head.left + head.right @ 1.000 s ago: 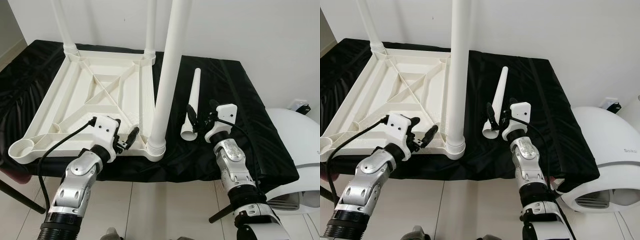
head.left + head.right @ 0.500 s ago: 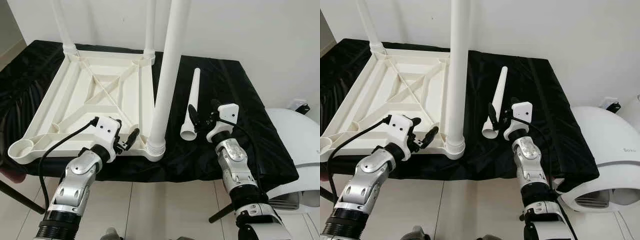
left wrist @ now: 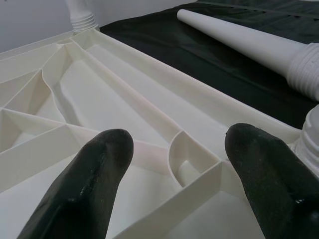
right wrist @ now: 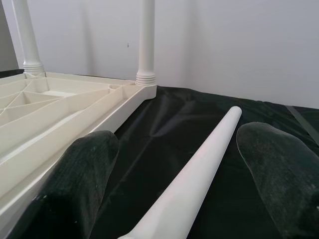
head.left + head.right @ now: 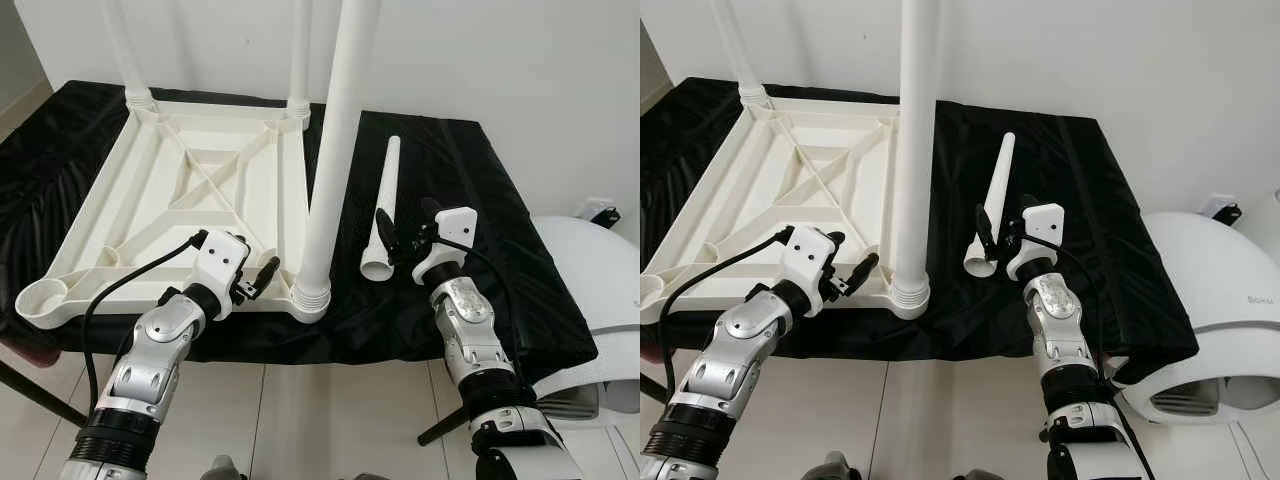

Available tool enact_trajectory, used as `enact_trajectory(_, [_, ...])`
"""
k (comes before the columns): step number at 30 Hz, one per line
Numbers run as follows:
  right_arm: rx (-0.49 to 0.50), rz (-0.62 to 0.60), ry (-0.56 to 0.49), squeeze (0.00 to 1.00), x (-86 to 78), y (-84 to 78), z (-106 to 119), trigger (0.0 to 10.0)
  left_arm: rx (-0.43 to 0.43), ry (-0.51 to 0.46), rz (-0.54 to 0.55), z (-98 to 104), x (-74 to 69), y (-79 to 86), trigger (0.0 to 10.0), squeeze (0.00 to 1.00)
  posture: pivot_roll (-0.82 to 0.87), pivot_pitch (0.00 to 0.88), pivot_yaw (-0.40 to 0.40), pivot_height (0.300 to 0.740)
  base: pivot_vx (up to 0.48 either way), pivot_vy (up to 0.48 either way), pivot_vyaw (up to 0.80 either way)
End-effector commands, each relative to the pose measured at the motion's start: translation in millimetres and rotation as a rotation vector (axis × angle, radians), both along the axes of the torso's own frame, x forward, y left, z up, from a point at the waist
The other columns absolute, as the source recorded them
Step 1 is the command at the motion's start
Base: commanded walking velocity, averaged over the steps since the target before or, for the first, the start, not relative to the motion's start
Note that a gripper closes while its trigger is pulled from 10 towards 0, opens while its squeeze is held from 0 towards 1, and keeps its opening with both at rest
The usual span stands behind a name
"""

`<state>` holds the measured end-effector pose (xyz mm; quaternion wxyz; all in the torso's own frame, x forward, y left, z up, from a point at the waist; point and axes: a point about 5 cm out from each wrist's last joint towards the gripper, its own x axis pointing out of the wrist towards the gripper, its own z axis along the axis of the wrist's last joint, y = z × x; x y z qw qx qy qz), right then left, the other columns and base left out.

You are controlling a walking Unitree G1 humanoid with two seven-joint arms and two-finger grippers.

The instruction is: Building children table

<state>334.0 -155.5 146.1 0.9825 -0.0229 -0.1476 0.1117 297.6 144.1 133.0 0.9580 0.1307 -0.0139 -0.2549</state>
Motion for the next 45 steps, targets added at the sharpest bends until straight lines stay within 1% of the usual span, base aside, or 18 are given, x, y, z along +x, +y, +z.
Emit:
enact_trajectory(1, [-0.006,0.014,0.004,0.0,-1.6,0.2,0,10.0,0.005,0.027,-0.067,-4,-2.5,-3.5,10.0,0.0,0.04,0.026,-0.056,0.74,0.0,0.0,0.0])
enact_trajectory(2, [-0.016,0.03,0.001,0.0,-1.9,1.4,1,10.0,-0.004,0.027,-0.066,-3,-2.7,-2.8,10.0,0.0,0.04,0.001,-0.05,0.74,0.0,0.0,0.0])
enact_trajectory(4, [-0.023,0.041,-0.002,0.0,-2.4,1.8,1,10.0,-0.01,0.026,-0.065,-3,-3.0,-2.6,10.0,0.0,0.04,0.006,-0.053,0.74,0.0,0.0,0.0])
enact_trajectory(5, [-0.019,0.03,0.0,0.0,-0.9,0.2,2,10.0,-0.014,0.026,-0.052,-2,-2.0,-0.5,10.0,0.0,0.04,0.059,-0.059,0.74,0.0,0.0,0.0])
enact_trajectory(8, [-0.019,0.02,-0.003,0.0,1.1,-1.5,5,10.0,-0.021,0.019,-0.044,0,-0.9,1.8,10.0,0.0,0.05,0.043,-0.056,0.74,0.0,0.0,0.0])
enact_trajectory(11, [-0.024,0.017,0.0,0.0,2.1,-2.4,4,10.0,-0.016,0.017,-0.038,1,0.1,2.9,10.0,0.0,0.05,0.047,-0.057,0.74,0.0,0.0,0.0])
enact_trajectory(12, [-0.025,0.015,-0.002,0.0,2.7,-3.2,5,10.0,-0.025,0.011,-0.038,3,0.4,3.3,10.0,0.0,0.05,0.062,-0.059,0.74,0.0,0.0,0.0])
enact_trajectory(13, [-0.026,0.014,-0.003,0.0,3.1,-4.0,6,10.0,-0.031,0.008,-0.039,4,0.9,3.4,10.0,0.0,0.05,0.049,-0.059,0.74,0.0,0.0,0.0])
enact_trajectory(16, [-0.028,0.01,0.0,0.0,3.8,-5.0,6,10.0,-0.027,0.005,-0.035,5,2.2,3.5,10.0,0.0,0.05,0.052,-0.061,0.74,0.0,0.0,0.0])
enact_trajectory(17, [-0.028,0.011,-0.002,0.0,4.3,-5.1,7,10.0,-0.03,0.004,-0.036,6,2.8,3.5,10.0,0.0,0.04,0.064,-0.06,0.74,0.0,0.0,0.0])
enact_trajectory(25, [-0.033,0.015,-0.015,0.0,5.0,-6.2,11,10.0,-0.046,0.001,-0.05,6,2.4,2.0,10.0,0.0,0.03,0.053,-0.054,0.74,0.0,0.0,0.0])
enact_trajectory(26, [-0.031,0.013,-0.015,0.0,5.0,-6.1,11,10.0,-0.041,0.001,-0.058,6,2.7,0.4,10.0,0.0,0.03,0.038,-0.055,0.74,0.0,0.0,0.0])
enact_trajectory(27, [-0.03,0.013,-0.015,0.0,4.9,-5.9,11,10.0,-0.037,0.001,-0.063,6,2.8,-0.6,10.0,0.0,0.04,0.05,-0.056,0.74,0.0,0.0,0.0])
enact_trajectory(31, [-0.028,0.012,-0.014,0.0,4.7,-5.5,11,10.0,-0.033,0.0,-0.069,5,3.0,-1.6,10.0,0.0,0.04,0.05,-0.056,0.74,0.0,0.0,0.0])
enact_trajectory(37, [-0.024,0.024,-0.005,0.0,1.9,-2.3,7,10.0,-0.024,0.022,-0.129,3,-2.2,-11.3,10.0,0.0,0.03,0.05,-0.052,0.74,0.0,0.0,0.0])
enact_trajectory(40, [-0.029,0.029,-0.006,0.0,0.9,-1.8,6,10.0,-0.007,0.031,-0.152,0,-5.5,-9.7,10.0,0.0,0.03,0.041,-0.051,0.74,0.0,0.0,0.0])
enact_trajectory(42, [-0.031,0.028,-0.006,0.0,0.3,-2.8,5,10.0,0.016,0.058,-0.193,-3,-9.5,-3.8,10.0,0.0,0.04,0.031,-0.05,0.74,0.0,0.0,0.0])
enact_trajectory(45, [-0.03,0.03,-0.004,0.0,0.4,-1.9,4,10.0,0.054,0.069,-0.214,-4,-9.7,-1.8,10.0,0.0,0.04,0.026,-0.046,0.74,0.0,0.0,0.0])
